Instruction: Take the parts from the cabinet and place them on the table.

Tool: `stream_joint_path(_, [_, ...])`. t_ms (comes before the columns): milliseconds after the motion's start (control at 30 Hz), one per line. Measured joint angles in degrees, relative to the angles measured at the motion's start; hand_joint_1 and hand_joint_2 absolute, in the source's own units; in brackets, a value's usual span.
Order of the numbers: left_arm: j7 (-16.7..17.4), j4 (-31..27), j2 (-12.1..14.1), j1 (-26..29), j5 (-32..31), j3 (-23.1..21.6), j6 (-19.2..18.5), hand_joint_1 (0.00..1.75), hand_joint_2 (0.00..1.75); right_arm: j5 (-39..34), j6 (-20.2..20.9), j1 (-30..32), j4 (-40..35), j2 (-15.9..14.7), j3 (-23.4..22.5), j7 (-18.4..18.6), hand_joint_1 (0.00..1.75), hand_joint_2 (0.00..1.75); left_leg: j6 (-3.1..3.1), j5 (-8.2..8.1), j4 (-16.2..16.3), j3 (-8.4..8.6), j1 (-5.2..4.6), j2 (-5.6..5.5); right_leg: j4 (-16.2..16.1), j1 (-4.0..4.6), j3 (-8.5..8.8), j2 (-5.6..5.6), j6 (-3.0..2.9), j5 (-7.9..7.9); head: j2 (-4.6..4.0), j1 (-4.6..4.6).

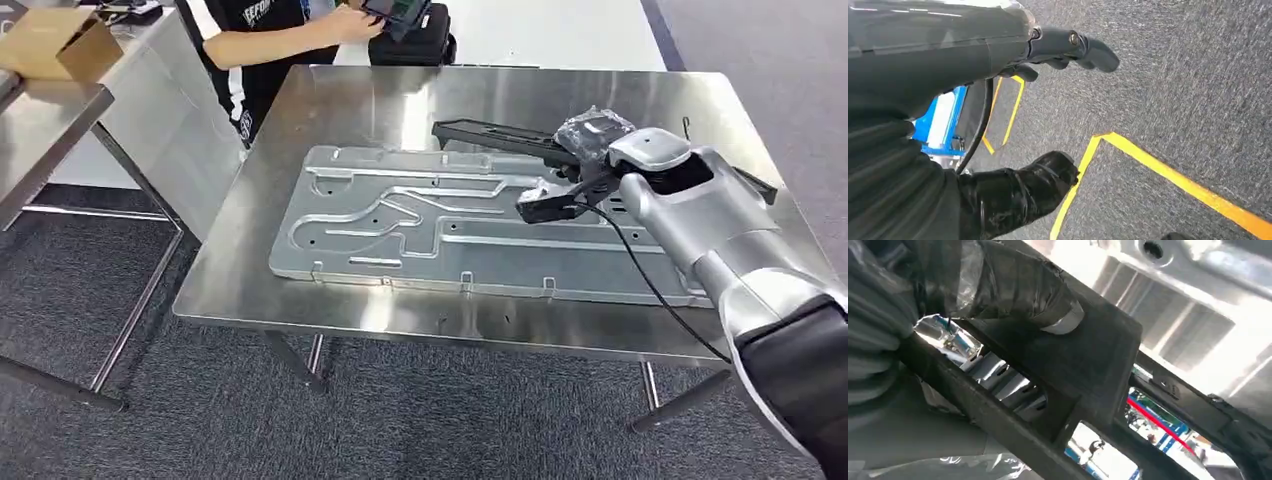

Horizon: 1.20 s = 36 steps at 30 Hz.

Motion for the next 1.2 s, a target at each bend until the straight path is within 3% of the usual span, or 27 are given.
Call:
stream_joint_path(33, [0.0,0.2,0.1,0.0,0.2,0.0,0.2,0.00,1.75,0.1,-0.1,0.6,0.1,0.1,-0.1,0.1,1.75,1.75,-0.05,0.96,-0.1,-0.21,0.10,0.00,0.0,0.00,0.07,0.04,0.01,-0.02,0.00,0.00])
stream_joint_path(67, [0.0,0.4,0.2,0.0,0.4,0.0,0.4,0.00,1.75,0.2,-0.2,1.1,0.2,0.3,-0.3,0.1,1.75,1.75,0.00,3.09,-2.8,0.84,0.16,0.00,0.0,-0.01,0.17,0.07,0.03,-0.09,0.00,0.00])
stream_joint_path(133, [0.0,0.6,0.5,-0.1,0.5,0.0,0.8,0.00,1.75,0.2,-0.4,1.6,0.3,0.7,-0.7,0.3,1.75,1.75,0.40,8.61,-12.7,5.36,0.16,0.00,0.0,-0.01,0.51,0.11,0.15,-0.26,0.00,0.00])
stream_joint_path(167, [0.0,0.7,0.6,0.0,0.5,0.0,1.0,0.00,1.75,0.3,-0.5,1.7,0.3,0.7,-0.9,0.5,1.75,1.75,0.67,8.65,-15.9,6.64,0.10,-0.02,-0.1,-0.06,0.55,0.06,0.27,-0.32,0.00,0.00])
stream_joint_path(200, [0.1,0.9,0.7,-0.1,0.5,0.0,1.2,0.00,1.75,0.4,-0.7,1.6,0.4,0.7,-1.1,0.7,1.75,1.75,0.86,8.33,-16.8,7.30,-0.40,0.00,-0.1,0.17,0.34,0.09,0.58,-0.25,0.00,0.00])
stream_joint_path(300, [0.3,1.3,1.0,-0.1,0.5,0.0,2.0,0.00,1.75,1.0,-0.9,2.7,0.5,0.9,-1.6,0.9,1.75,1.75,1.33,8.24,-17.2,7.47,-0.53,-0.09,-0.8,0.03,0.71,0.02,1.57,0.06,0.00,0.00])
stream_joint_path(367, [0.4,1.6,1.2,-0.1,0.3,-0.1,2.3,0.00,1.75,1.3,-0.9,3.5,0.5,0.9,-2.1,0.9,1.75,1.75,2.10,8.95,-18.8,8.61,-0.06,0.11,0.1,0.04,0.47,-0.03,2.06,-0.85,0.00,0.02])
stream_joint_path(400, [0.5,1.8,1.2,0.0,0.2,-0.1,2.6,0.00,1.75,1.3,-0.9,3.5,0.6,0.9,-2.2,0.9,1.75,1.75,2.31,9.01,-19.0,8.64,-0.11,0.17,2.5,0.11,-0.75,-0.07,2.11,-2.49,0.00,0.02])
stream_joint_path(467, [0.7,2.2,1.7,0.0,-0.3,-0.2,3.1,0.00,1.75,1.5,-1.2,4.2,0.6,1.0,-2.4,0.9,1.75,1.75,2.74,8.93,-18.9,8.57,-0.27,0.27,11.2,0.12,-4.82,-0.06,2.12,-6.40,0.00,0.02])
stream_joint_path(500, [0.7,2.5,2.1,-0.1,-0.3,-0.2,3.4,0.00,1.75,1.6,-1.3,5.0,0.6,1.0,-2.4,1.0,1.75,1.75,2.85,8.85,-18.8,8.59,-0.29,0.24,14.4,0.11,-6.41,-0.06,2.16,-7.17,0.00,0.02])
stream_joint_path(533, [0.8,3.1,2.4,-0.1,-0.4,-0.3,3.9,0.00,1.75,1.9,-1.4,6.0,0.6,1.0,-2.5,1.2,1.75,1.75,2.91,8.75,-18.6,8.59,-0.28,0.08,15.4,0.10,-7.05,-0.06,2.18,-6.67,0.00,0.02])
stream_joint_path(567, [0.9,3.6,2.8,-0.1,-0.5,-0.4,4.3,0.00,1.75,2.1,-1.4,6.8,0.5,1.1,-2.7,1.5,1.75,1.75,2.86,8.58,-18.3,8.59,-0.26,-0.07,13.7,0.00,-6.39,-0.09,2.16,-5.09,0.00,0.02])
stream_joint_path(633, [0.5,4.5,3.2,0.0,-0.4,-0.7,4.7,0.00,1.75,2.3,-1.4,7.8,0.2,1.1,-3.3,2.0,1.75,1.75,2.58,7.91,-17.4,8.55,-0.24,-0.17,5.1,-0.12,-2.26,-0.19,2.03,-0.37,0.00,0.02])
stream_joint_path(667, [0.0,4.9,3.5,0.1,-0.2,-0.7,4.7,0.00,1.75,2.3,-1.4,8.0,0.2,1.1,-3.7,1.9,1.75,1.75,2.28,7.43,-16.8,8.38,-0.25,-0.13,1.4,-0.09,-0.76,-0.27,1.83,0.04,0.00,0.02])
stream_joint_path(700, [-0.4,5.2,3.9,0.2,0.0,-0.7,4.7,0.00,1.75,2.3,-1.6,8.0,0.1,1.1,-4.0,1.9,1.75,1.75,1.88,7.11,-16.0,7.74,-0.75,-0.14,0.8,0.24,-0.09,-0.25,1.73,-0.68,0.00,0.04])
stream_joint_path(800, [-0.7,6.1,4.8,0.2,0.6,-0.7,4.6,0.00,1.75,2.4,-1.7,9.0,-0.2,1.2,-4.8,1.8,1.75,1.75,1.33,7.37,-16.4,7.81,-0.41,-0.12,0.9,0.57,-0.39,-0.09,0.85,-0.53,0.00,-0.07])
stream_joint_path(867, [-0.8,6.5,5.2,0.2,0.7,-0.7,4.5,0.00,1.75,2.4,-1.7,9.1,-0.2,1.3,-5.2,1.8,1.75,1.75,0.82,6.56,-15.8,7.60,-0.32,-0.09,0.3,0.05,-0.05,-0.18,0.22,-0.16,0.00,-0.07])
stream_joint_path(900, [-0.9,6.7,5.3,0.2,0.8,-0.7,4.5,0.00,1.75,2.4,-1.7,9.1,-0.3,1.4,-5.5,1.8,1.75,1.75,0.44,5.10,-13.8,6.90,-0.29,0.02,0.2,-0.03,0.03,-0.07,0.05,-0.13,0.00,-0.07])
stream_joint_path(967, [-1.2,6.8,5.9,0.2,0.8,-0.7,4.5,0.00,1.75,2.4,-1.7,9.3,-0.3,1.5,-5.9,1.8,1.75,1.75,-0.15,1.14,-5.4,2.96,-0.05,0.02,0.2,0.06,0.03,-0.03,-0.10,-0.17,0.00,-0.09])
stream_joint_path(1000, [-1.3,7.0,5.9,0.2,0.9,-0.7,4.5,0.00,1.75,2.5,-1.7,9.5,-0.3,1.5,-6.1,1.7,1.75,1.75,-0.28,-0.10,-1.7,1.06,-0.03,0.02,0.2,0.13,0.03,-0.05,-0.13,-0.20,0.00,-0.07])
stream_joint_path(1033, [-1.4,7.2,6.0,0.2,1.0,-0.7,4.5,0.00,1.75,2.5,-1.7,9.8,-0.3,1.5,-6.2,1.6,1.75,1.75,-0.27,-0.14,0.3,-0.12,-0.03,0.02,0.2,0.18,0.03,-0.05,-0.14,-0.21,0.00,-0.09])
stream_joint_path(1067, [-1.5,7.2,6.1,0.2,1.0,-0.7,4.5,0.00,1.75,2.5,-1.7,10.1,-0.3,1.5,-6.4,1.6,1.75,1.75,-0.14,1.14,-0.6,0.16,-0.04,0.01,0.2,0.24,0.11,-0.03,-0.17,-0.24,0.00,-0.07])
stream_joint_path(1100, [-1.6,7.3,6.1,0.2,1.1,-0.7,4.5,0.00,1.75,2.5,-1.7,10.2,-0.3,1.5,-6.7,1.6,1.75,1.75,0.17,3.71,-4.3,1.80,-0.05,0.01,0.2,0.34,0.24,0.01,-0.16,-0.28,0.00,-0.07])
stream_joint_path(1167, [-1.7,7.3,6.3,0.3,1.4,-0.7,4.5,0.00,1.75,2.7,-1.7,10.2,-0.3,1.5,-7.2,1.6,1.75,1.75,1.21,8.72,-14.4,6.70,-0.34,-0.02,0.1,0.51,0.67,0.08,-0.20,-0.42,0.00,-0.07])
stream_joint_path(1200, [-1.7,7.3,6.6,0.4,1.5,-0.7,4.5,0.00,1.75,2.8,-1.6,10.2,-0.3,1.5,-7.4,1.5,1.75,1.75,1.59,7.72,-16.2,7.67,-0.51,0.00,0.0,0.47,0.70,0.02,-0.15,-0.41,0.00,-0.04])
